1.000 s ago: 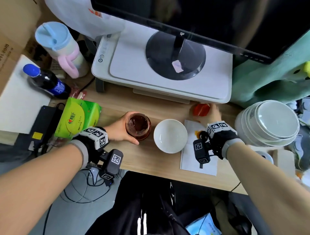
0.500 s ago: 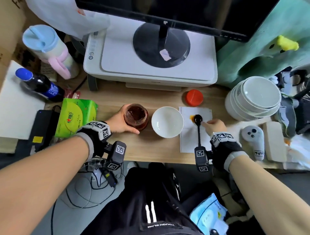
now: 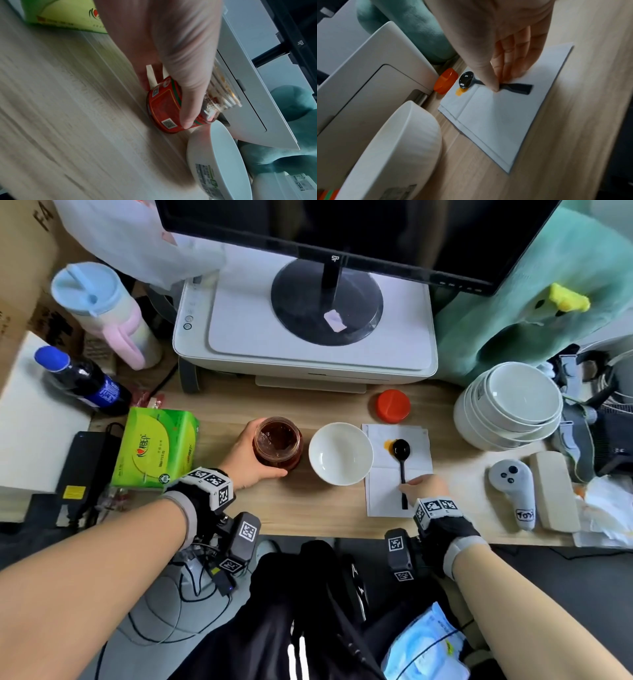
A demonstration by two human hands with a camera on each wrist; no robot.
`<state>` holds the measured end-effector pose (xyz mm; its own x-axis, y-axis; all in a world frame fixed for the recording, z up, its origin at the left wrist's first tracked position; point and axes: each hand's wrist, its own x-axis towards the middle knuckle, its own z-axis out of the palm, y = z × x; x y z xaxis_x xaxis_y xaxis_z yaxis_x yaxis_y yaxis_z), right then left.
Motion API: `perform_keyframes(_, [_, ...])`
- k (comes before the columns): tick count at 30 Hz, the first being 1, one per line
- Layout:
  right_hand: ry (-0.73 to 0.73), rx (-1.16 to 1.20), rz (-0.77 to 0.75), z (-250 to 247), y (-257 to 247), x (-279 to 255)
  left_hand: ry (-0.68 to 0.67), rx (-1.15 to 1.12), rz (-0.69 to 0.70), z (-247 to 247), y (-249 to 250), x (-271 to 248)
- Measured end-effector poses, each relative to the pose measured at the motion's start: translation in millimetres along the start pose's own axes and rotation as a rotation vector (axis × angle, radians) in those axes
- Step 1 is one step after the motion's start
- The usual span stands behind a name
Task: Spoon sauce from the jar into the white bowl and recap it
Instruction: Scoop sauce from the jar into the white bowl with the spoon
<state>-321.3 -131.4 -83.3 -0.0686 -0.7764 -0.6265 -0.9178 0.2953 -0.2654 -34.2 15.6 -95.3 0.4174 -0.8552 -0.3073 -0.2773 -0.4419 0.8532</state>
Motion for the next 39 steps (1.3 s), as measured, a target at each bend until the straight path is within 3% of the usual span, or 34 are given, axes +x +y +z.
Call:
perform_keyframes(4, [-0.034,0.119,0.050,1,6,5,0.027,-0.018,0.028,1,0,-1])
perform_keyframes(8, [0.002,0.425,0.058,1,17,3,0.054,-0.024,0.036,1,-2,-4])
perform_keyframes(12, [0.059,0.703,-0.146,-8,7,-15,0.062,-0.011,0.036,1,-1,-6])
perform_keyframes(15, [-0.007,0.770,-0.328,-14,-14,-36,0.061,0.003,0.064,1,4,-8])
perform_keyframes(20, [-0.105,0.533,-0.651,-15,-56,-70,0.057,0.015,0.089,2,12,-12])
perform_keyframes(33, [0.230,-0.294,-1.228,-6,-104,-98,0.015,0.118,0.060,6,19,-12])
perform_keyframes(36, [0.279,-0.458,-1.277,1,-114,-102,0.018,0.160,0.042,7,16,-9])
perform_keyframes(39, [0.254,-0.599,-1.216,4,-124,-103,0.012,0.187,0.051,8,16,-8])
